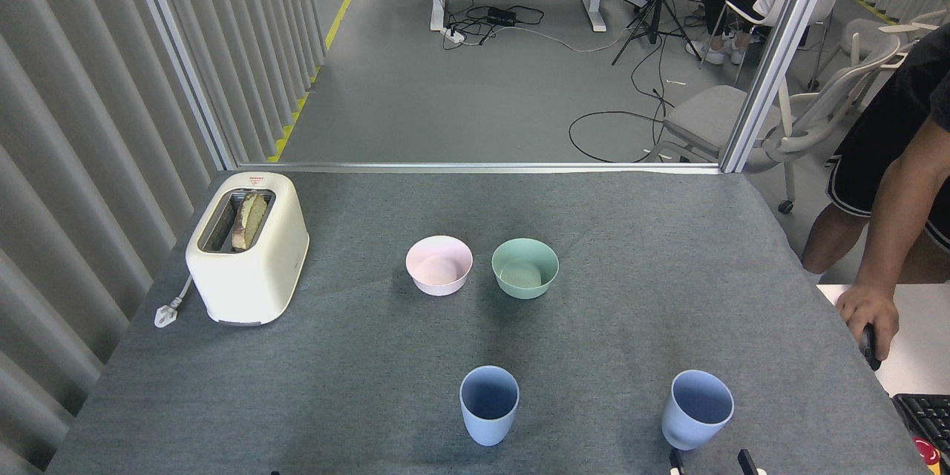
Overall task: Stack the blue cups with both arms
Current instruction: 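Reach the right gripper to the other blue cup and grasp it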
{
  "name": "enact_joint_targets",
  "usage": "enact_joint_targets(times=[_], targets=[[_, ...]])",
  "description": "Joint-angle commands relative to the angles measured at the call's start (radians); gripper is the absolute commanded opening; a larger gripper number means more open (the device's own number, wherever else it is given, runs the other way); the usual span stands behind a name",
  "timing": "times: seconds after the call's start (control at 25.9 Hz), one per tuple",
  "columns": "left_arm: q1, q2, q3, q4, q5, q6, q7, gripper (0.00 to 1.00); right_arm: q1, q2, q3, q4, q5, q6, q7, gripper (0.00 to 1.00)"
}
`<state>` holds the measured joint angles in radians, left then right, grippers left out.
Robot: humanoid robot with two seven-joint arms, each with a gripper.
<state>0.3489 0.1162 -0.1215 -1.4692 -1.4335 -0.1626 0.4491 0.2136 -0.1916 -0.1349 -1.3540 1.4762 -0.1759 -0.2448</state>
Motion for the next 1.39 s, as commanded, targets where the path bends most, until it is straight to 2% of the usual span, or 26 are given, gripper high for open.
enact_joint_targets(times=[0.0,0.93,0.97,1.08,1.2,1.35], targets=[[0.001,-0.001,0.003,0.000,0.001,0.002,0.000,1.00,-0.043,-0.012,0.003,0.035,-0.001,-0.005,0.009,1.00],[0.001,-0.004,0.011,0.000,0.001,0.002,0.003,1.00,-0.166,-0.014,0.038,0.088,-0.001,-0.010,0.012,0.99],[0.001,-0.004,0.011,0.000,0.001,0.002,0.003,1.00,-0.169,-0.016,0.038,0.088,0.001,-0.008,0.012,0.96],[0.001,-0.004,0.011,0.000,0.001,0.002,0.003,1.00,-0.172,-0.014,0.038,0.088,0.004,-0.005,0.009,0.77],[0.001,-0.004,0.011,0.000,0.001,0.002,0.003,1.00,-0.168,-0.012,0.038,0.079,0.012,-0.005,0.004,0.64],[0.004,-0.006,0.011,0.000,0.001,0.002,0.003,1.00,-0.198,-0.009,0.040,0.039,0.013,0.001,0.013,0.61]])
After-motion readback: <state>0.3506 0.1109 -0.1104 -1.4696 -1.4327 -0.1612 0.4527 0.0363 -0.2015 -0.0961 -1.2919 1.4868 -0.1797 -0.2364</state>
